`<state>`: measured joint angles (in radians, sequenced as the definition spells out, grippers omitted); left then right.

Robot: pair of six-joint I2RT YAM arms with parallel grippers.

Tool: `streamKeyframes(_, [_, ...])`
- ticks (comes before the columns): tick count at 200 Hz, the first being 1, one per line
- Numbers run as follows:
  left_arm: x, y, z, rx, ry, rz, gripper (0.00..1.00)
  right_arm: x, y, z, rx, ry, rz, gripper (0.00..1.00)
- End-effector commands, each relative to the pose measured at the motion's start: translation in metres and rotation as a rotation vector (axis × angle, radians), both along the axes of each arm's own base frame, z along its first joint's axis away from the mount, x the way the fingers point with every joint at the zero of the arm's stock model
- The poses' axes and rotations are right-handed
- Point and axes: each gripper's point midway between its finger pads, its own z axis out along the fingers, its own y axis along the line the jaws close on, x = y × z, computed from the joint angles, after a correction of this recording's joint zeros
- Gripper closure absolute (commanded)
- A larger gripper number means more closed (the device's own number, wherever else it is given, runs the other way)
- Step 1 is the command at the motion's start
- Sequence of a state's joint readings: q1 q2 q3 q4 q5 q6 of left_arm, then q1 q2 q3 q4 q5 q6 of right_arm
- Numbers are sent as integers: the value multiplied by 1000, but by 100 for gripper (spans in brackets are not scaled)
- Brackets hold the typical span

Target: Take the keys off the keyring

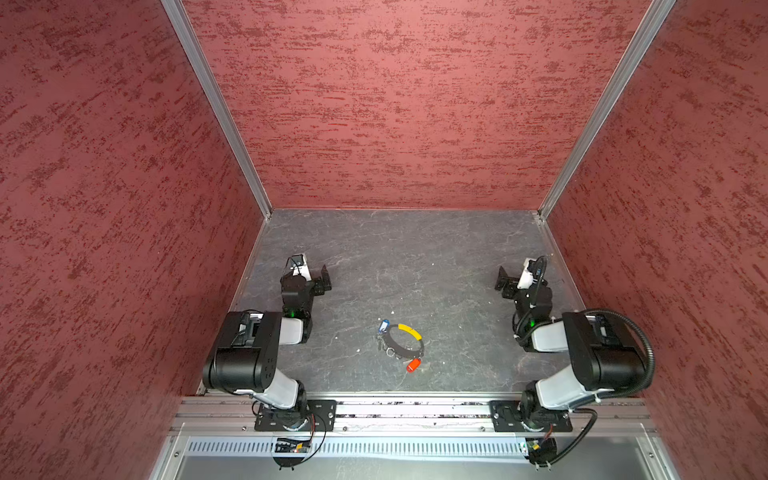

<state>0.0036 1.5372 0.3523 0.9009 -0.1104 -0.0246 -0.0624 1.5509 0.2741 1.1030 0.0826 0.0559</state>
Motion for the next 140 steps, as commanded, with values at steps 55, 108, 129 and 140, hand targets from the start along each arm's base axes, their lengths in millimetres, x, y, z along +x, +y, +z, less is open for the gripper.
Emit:
streamKeyframes(55, [5,-1,11,14,-37,-10,1,3,-2,16,-10,-57,-12,1])
streamKeyframes(108, [6,-1,11,9,-34,-14,1,3,-1,16,-9,-57,-11,1])
streamKeyframes(129, [6,-1,10,8,-33,-14,1,3,-1,16,-9,-57,-11,1])
streamKeyframes(140, [5,-1,10,8,-31,-14,1,3,-1,16,-9,-57,-11,1])
